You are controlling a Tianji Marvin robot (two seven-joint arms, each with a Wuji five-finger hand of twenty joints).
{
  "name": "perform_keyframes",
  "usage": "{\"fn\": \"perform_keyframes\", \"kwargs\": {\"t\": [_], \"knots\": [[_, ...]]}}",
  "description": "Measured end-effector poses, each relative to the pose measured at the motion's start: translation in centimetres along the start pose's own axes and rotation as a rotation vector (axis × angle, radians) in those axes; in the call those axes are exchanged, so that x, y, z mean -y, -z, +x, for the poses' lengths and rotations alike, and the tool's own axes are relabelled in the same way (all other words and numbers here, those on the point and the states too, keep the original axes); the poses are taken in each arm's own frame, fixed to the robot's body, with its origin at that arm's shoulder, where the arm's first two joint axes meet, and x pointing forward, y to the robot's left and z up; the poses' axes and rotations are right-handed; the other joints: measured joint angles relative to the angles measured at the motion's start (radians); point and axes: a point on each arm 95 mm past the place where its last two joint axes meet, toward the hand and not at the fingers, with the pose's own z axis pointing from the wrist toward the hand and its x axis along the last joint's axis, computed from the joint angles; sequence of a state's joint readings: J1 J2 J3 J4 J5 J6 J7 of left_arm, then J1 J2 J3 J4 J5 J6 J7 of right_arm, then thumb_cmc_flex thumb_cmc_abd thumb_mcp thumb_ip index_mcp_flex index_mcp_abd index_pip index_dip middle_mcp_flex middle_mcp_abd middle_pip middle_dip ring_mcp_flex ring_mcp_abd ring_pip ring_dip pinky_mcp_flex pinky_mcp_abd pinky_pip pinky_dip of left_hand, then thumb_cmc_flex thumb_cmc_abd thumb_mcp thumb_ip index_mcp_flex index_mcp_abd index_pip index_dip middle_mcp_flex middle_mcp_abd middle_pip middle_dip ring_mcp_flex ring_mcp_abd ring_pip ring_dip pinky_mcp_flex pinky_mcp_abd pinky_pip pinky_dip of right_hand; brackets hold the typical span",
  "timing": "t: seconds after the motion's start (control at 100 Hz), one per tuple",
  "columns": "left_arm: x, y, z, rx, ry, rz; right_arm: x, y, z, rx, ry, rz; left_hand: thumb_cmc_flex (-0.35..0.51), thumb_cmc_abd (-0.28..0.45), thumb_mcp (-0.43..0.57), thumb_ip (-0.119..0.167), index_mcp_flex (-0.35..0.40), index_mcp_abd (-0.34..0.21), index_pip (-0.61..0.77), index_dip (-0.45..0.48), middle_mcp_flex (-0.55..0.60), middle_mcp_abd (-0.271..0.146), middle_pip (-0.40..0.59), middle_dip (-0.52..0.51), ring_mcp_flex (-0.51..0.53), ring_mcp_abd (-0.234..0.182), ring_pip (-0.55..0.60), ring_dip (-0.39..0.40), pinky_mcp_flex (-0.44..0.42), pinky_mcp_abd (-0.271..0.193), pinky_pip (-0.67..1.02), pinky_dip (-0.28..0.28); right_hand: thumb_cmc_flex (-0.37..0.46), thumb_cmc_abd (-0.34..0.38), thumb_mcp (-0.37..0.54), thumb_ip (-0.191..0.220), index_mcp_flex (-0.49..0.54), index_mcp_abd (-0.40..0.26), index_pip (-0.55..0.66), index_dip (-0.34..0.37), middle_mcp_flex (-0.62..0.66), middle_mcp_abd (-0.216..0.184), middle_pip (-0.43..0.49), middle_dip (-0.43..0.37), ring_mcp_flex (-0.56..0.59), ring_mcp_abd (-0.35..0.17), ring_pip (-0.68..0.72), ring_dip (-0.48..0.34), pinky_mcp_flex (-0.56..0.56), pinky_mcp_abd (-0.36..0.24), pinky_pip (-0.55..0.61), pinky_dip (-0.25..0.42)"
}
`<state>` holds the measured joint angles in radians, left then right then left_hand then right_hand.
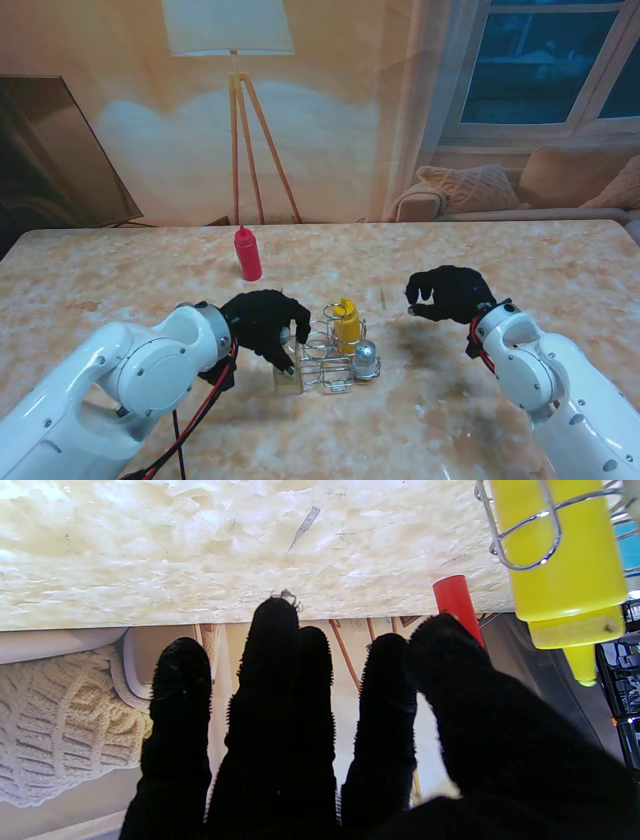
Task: Place the seasoning bottles into the rack
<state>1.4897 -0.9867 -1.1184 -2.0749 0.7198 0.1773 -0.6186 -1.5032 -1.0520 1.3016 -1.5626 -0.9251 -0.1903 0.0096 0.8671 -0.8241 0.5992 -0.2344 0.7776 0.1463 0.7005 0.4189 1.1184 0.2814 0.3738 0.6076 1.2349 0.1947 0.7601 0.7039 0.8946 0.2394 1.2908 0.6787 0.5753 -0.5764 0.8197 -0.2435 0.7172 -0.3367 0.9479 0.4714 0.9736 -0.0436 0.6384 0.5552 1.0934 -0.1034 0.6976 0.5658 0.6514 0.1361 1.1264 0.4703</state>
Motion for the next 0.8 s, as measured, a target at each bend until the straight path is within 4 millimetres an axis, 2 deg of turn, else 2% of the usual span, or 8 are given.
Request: {"fn": "perform_keyframes", "kwargs": {"t": [0.37,0.8], "knots": [[-1.0,-2.0,0.9,-0.029,0.019,-0.028,0.1,-0.1,0.0,0.001,0.001,0.003,0.0,0.0,0.0,0.0,0.0,0.0,0.0,0.008,-0.001,0.001,0.009,-0.014,0.0,0.0,0.0,-0.013,0.001,0.0,0.001,-0.011,0.0,0.0,0.0,0.0,0.0,0.0,0.0,0.0,0.0,0.0,0.0,0.0,0.0,0.0,0.0,0.0,0.0,0.0,0.0,0.0],[-2.1,-2.9,1.2,-0.054,0.03,-0.009,0.4,-0.2,-0.1,0.01,-0.004,0.015,0.0,0.0,0.0,0.0,0.0,0.0,0.0,0.008,-0.001,0.002,0.011,-0.02,0.0,0.0,0.0,-0.023,0.001,0.0,0.001,-0.012,0.0,0.0,0.0,0.0,0.0,0.0,0.0,0.0,0.0,0.0,0.0,0.0,0.0,0.0,0.0,0.0,0.0,0.0,0.0,0.0]]}}
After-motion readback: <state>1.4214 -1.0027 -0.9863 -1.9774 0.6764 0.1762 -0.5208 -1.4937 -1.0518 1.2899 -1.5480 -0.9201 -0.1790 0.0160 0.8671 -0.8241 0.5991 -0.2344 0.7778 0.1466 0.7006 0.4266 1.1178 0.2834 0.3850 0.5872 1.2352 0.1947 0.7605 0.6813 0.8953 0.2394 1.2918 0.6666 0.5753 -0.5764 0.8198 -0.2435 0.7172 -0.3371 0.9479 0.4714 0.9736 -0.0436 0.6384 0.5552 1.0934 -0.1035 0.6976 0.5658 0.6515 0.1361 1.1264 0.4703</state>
